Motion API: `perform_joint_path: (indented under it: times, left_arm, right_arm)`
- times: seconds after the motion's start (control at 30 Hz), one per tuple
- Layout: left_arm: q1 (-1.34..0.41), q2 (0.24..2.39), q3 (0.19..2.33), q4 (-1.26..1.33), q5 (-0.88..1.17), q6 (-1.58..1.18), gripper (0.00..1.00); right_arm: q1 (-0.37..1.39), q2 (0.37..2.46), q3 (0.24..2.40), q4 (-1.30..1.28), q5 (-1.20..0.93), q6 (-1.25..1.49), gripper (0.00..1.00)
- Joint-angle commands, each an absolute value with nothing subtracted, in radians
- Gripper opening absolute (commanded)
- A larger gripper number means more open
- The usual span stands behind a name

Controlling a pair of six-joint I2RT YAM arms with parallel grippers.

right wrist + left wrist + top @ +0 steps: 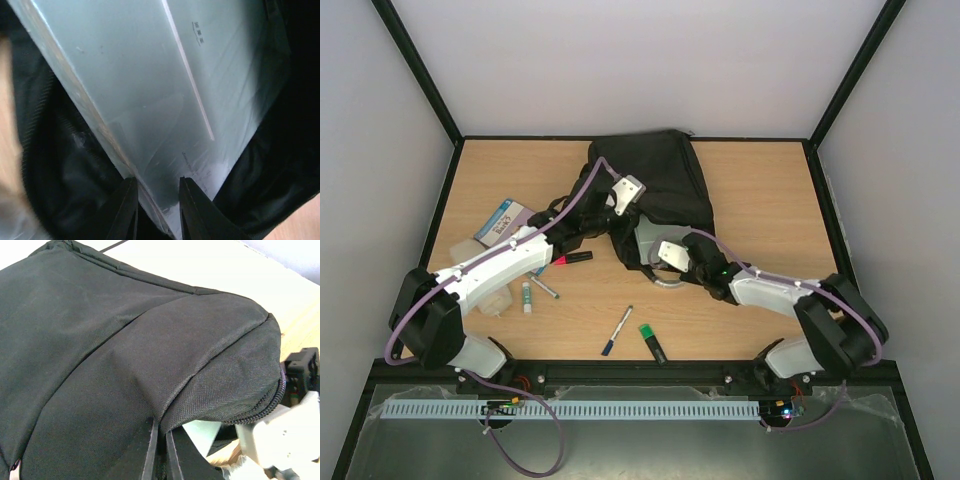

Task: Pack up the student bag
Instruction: Place the book in the student bag.

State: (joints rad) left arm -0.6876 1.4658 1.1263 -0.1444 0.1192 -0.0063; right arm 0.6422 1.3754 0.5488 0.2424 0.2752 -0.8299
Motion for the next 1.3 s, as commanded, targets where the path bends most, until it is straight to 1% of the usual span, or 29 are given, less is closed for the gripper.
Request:
perform_joint_path:
  times: [0.0,0.13,0.23,0.3,0.4,0.6,0.87,1.07,1.23,1.27]
  left_arm:
    - [-0.676,1.429,1.151,-0.100,0.105,0.007,0.02]
    - [-0.675,1.428,1.152,-0.101,0.107,0.005,0.02]
    - [-0.674,1.426,1.151,-0.104,0.103,0.007,0.02]
    - [-0.673,1.424,1.151,-0.104,0.101,0.007,0.02]
    - [-0.671,1.421,1.154,-0.107,0.100,0.007,0.02]
    - [-0.650,1.413,1.161,-0.110,0.125,-0.001,0.02]
    - [-0.637,1.414,1.163,-0.107,0.141,-0.008,0.03]
    - [-0.635,1.417,1.163,-0.107,0.149,-0.009,0.02]
    - [-0.635,1.421,1.164,-0.109,0.158,-0.011,0.02]
    - [-0.635,1.421,1.164,-0.109,0.159,-0.011,0.03]
  right_arm:
    - [0.644,1.452,0.613,0.406,0.389,-0.813,0.22]
    - [0.644,1.497,0.640,0.447,0.392,-0.776,0.22]
    - [0.644,1.525,0.672,0.390,0.357,-0.745,0.24]
    - [0.644,1.502,0.674,0.312,0.288,-0.738,0.26]
    - [0.644,1.446,0.666,0.222,0.194,-0.765,0.25]
    - [0.648,1.405,0.669,0.178,0.128,-0.821,0.24]
    - [0.680,1.529,0.683,0.279,0.178,-0.909,0.24]
    - [0.690,1.636,0.708,0.440,0.260,-0.922,0.24]
    - [0.690,1.738,0.736,0.606,0.364,-0.926,0.20]
    - [0.690,1.762,0.744,0.632,0.382,-0.927,0.18]
